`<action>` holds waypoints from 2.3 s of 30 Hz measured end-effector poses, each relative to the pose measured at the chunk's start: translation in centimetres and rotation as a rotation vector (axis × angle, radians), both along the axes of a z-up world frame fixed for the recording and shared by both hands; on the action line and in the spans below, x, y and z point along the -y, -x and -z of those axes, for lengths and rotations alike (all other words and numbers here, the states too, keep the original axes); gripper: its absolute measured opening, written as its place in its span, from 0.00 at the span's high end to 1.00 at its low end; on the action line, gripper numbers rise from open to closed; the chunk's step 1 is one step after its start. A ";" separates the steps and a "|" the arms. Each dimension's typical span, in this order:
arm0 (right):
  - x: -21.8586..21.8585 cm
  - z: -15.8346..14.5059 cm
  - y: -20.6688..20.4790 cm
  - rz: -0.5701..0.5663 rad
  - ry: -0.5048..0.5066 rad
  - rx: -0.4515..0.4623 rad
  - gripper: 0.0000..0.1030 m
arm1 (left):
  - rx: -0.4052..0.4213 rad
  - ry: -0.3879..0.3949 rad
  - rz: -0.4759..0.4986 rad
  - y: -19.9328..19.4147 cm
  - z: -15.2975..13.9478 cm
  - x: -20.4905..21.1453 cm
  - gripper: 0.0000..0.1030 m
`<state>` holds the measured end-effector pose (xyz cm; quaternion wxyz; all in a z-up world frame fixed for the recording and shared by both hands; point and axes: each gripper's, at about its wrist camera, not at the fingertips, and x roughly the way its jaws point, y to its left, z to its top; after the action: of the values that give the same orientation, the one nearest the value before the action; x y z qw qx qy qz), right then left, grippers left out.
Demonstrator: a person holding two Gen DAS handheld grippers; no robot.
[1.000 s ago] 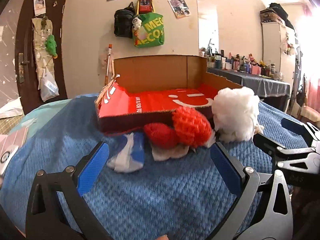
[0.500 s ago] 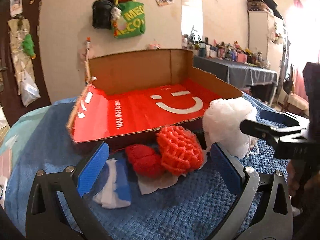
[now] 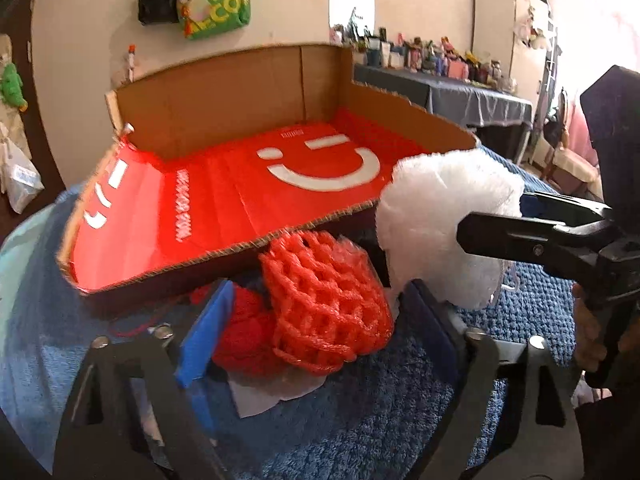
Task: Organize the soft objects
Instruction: 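Grasp the red mesh net with the left tool while the right tool grasps the white bath puff, then carry both items into the red box and open both tools to release them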
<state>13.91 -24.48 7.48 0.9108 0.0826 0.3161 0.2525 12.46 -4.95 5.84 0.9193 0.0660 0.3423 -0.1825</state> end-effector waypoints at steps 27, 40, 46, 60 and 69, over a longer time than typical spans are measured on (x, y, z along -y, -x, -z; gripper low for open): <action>0.0 -1.9 2.3 -0.047 -0.087 0.099 0.58 | 0.111 0.096 -0.005 1.7 -3.3 -2.5 0.52; -2.2 -10.0 -5.4 -0.031 -0.018 0.197 0.58 | 0.070 0.111 -0.026 -8.9 -8.7 -5.4 0.52; -4.6 -9.5 -14.4 0.022 0.086 0.078 0.58 | -0.048 0.068 -0.020 -16.3 -7.6 -4.2 0.52; -7.9 -3.1 -26.9 0.087 0.236 -0.163 0.58 | -0.260 0.004 -0.058 -27.2 -1.7 -2.2 0.52; -8.6 -1.3 -27.4 0.069 0.272 -0.199 0.58 | -0.260 -0.004 -0.065 -27.4 -0.4 -2.1 0.50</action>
<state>41.29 -15.86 8.79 0.8859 -0.0060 0.4329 0.1666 39.84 -2.85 6.23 0.8724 0.0326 0.4611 -0.1590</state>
